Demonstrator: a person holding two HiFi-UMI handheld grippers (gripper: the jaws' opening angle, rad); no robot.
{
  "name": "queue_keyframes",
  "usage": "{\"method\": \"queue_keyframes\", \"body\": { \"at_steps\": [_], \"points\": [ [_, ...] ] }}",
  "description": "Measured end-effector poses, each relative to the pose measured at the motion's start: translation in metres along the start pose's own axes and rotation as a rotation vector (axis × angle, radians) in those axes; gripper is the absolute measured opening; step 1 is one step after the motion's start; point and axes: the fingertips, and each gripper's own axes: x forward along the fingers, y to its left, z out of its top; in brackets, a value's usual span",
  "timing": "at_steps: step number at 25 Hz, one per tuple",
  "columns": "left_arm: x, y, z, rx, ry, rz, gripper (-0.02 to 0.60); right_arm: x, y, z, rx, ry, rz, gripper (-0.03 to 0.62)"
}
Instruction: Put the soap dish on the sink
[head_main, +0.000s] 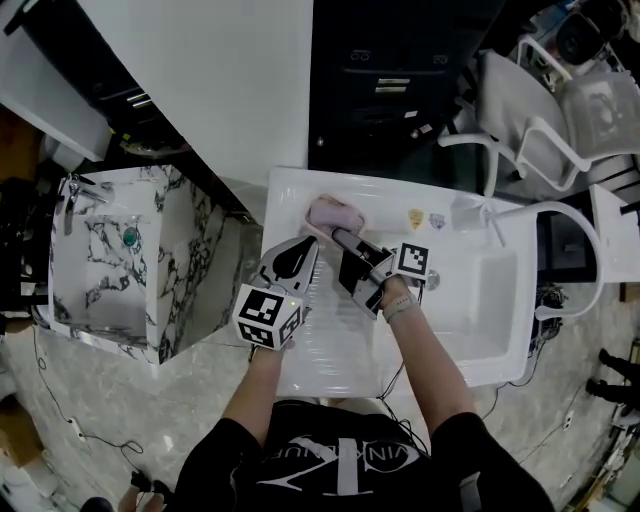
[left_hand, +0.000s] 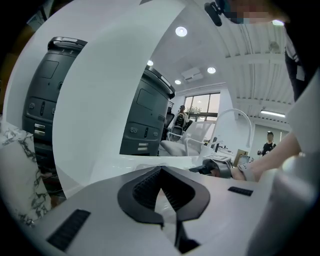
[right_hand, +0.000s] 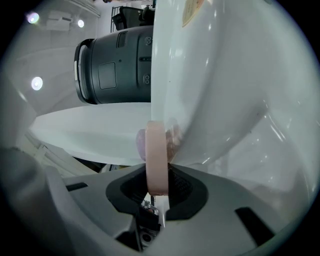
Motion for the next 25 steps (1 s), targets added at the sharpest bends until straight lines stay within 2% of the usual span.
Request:
{"method": "queue_keyframes", "body": {
  "at_steps": [4, 12, 17, 22, 25],
  "points": [
    [0.006, -0.003, -0.01, 0.015, 0.065, -0.004, 0.014, 0.001, 0.001, 0.003, 0.017, -0.007, 0.003, 0.077],
    [0.018, -0.007, -0.023, -0.04, 0.142, -0.033, 0.014, 0.0, -0.005, 0.005, 0.013, -0.014, -0.029, 0.077],
    [0.031, -0.012, -0.036, -0.006, 0.281, -0.041, 0.013, -0.003, -0.007, 0.009, 0.023, -0.03, -0.042, 0.078],
    [0.044, -0.032, -0.055, 0.002, 0.425, -0.137, 0.012, -0.006, -0.008, 0.01, 0.025, -0.002, -0.076, 0.078],
    [0.048, -0.035, -0.063, 0.06, 0.49, -0.133, 0.012, -0.007, -0.006, 0.01, 0.003, 0.024, -0.09, 0.078]
  ]
}}
